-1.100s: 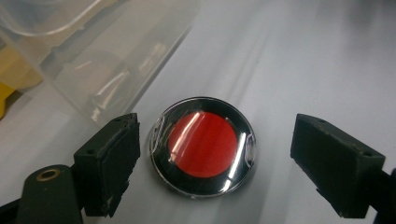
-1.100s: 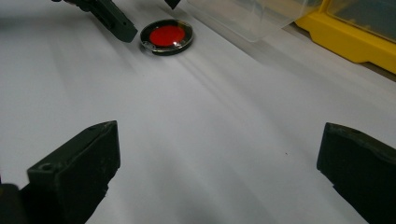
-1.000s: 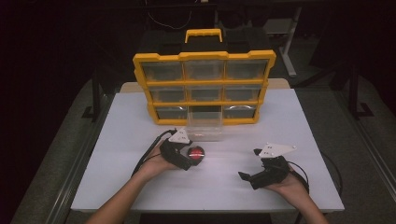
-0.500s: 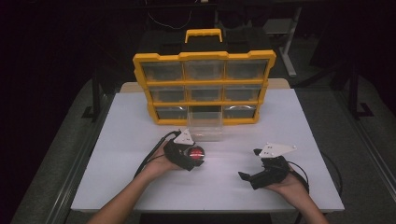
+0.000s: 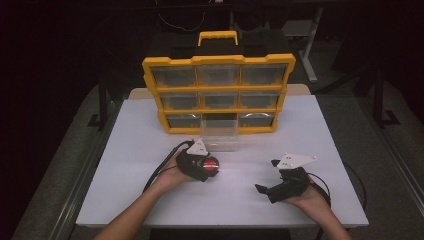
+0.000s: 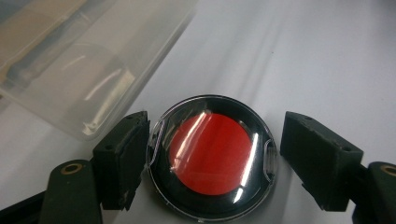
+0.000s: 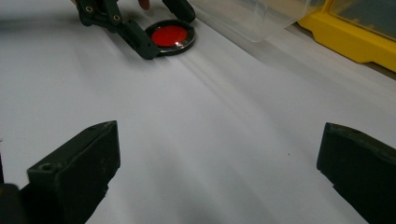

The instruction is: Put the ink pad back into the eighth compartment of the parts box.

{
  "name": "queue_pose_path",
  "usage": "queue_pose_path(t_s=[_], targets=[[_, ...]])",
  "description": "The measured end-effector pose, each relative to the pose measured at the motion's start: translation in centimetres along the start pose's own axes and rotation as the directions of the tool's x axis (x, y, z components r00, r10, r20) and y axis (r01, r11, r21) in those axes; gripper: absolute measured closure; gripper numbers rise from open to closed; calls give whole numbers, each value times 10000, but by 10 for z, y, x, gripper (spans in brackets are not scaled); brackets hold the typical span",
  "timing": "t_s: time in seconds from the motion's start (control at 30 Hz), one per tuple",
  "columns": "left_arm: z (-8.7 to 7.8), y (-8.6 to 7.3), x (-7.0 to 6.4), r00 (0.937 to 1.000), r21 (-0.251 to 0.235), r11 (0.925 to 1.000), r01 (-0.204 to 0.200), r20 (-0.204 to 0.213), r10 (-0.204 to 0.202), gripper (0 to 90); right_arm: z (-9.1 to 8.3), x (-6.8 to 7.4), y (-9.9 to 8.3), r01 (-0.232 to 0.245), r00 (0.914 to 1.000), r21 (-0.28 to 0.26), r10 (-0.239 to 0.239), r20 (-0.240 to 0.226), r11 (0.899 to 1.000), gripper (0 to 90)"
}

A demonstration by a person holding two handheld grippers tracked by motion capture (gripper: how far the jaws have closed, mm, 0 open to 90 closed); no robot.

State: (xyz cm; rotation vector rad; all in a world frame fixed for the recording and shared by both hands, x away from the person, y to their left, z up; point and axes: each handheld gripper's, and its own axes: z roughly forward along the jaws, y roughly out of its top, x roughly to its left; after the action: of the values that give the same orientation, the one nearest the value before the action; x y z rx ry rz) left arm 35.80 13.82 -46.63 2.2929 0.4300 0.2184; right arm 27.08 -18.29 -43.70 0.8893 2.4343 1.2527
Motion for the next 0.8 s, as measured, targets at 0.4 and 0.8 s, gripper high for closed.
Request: queue_pose_path(t_s=[0.4,0.8], targets=[[-1,-1,1,10000,-51,10000,80,17,-80,294,0,0,0,4,10000,-9,-4,-25,10000,0],[-3,-1,1,9999,57,10000,63,137,-64,296,0,0,0,6,10000,-10,-6,-23,10000,0]])
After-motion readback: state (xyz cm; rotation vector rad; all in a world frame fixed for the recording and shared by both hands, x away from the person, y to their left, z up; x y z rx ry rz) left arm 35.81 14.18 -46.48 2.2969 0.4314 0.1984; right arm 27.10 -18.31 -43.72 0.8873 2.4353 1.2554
